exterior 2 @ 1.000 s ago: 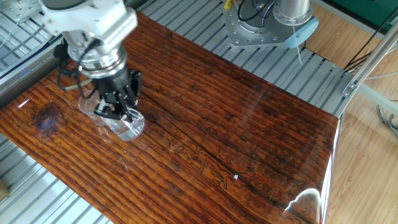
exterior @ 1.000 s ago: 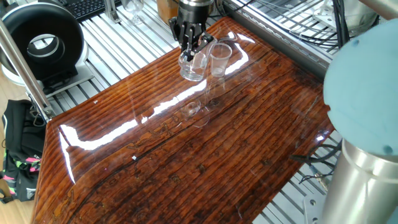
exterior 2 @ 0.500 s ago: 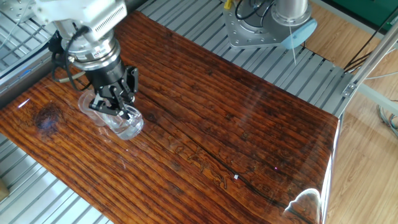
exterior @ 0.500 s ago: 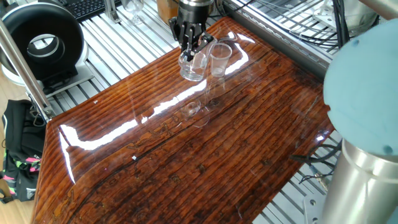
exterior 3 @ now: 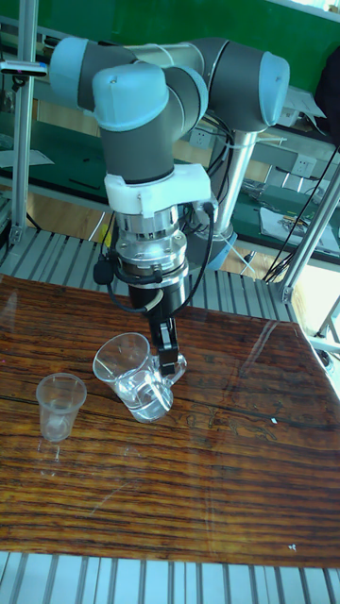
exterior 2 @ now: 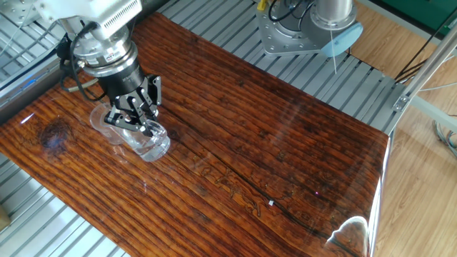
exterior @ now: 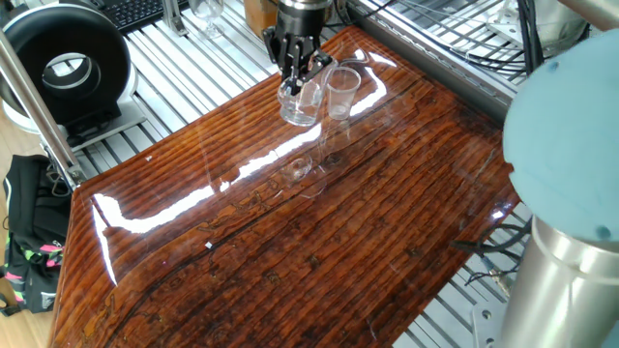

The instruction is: Pour the water from one cup into another empty cup

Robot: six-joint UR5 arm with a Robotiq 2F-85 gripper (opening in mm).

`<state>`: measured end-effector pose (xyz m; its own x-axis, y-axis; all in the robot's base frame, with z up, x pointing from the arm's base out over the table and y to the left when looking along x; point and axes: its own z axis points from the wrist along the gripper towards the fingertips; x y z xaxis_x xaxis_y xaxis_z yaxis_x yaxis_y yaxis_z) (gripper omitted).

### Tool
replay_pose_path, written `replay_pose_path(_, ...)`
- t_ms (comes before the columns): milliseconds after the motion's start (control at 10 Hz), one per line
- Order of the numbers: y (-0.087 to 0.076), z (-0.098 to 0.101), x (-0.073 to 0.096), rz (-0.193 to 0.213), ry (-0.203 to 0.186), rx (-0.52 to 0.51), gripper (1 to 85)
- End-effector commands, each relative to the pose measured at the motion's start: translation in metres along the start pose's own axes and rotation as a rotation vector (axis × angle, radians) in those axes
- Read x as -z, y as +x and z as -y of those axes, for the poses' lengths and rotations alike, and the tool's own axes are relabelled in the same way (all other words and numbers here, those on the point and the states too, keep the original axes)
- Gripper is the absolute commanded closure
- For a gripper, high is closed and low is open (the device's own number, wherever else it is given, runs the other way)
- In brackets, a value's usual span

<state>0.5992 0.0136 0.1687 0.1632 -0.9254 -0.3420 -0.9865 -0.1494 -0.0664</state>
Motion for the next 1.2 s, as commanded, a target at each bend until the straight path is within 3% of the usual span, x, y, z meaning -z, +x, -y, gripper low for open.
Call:
replay_pose_path(0,0.001,-0.002,0.002,0.045,0.012,0.007,84.0)
replay_pose_path(400,0.008,-0.004,0.001,0.039,0.016,0.026,84.0)
replay_pose_path(700,0.012,-0.008,0.000,0.066,0.020,0.037,84.0)
replay_pose_path(1100,0.030,-0.016,-0.002,0.030,0.010,0.057,84.0)
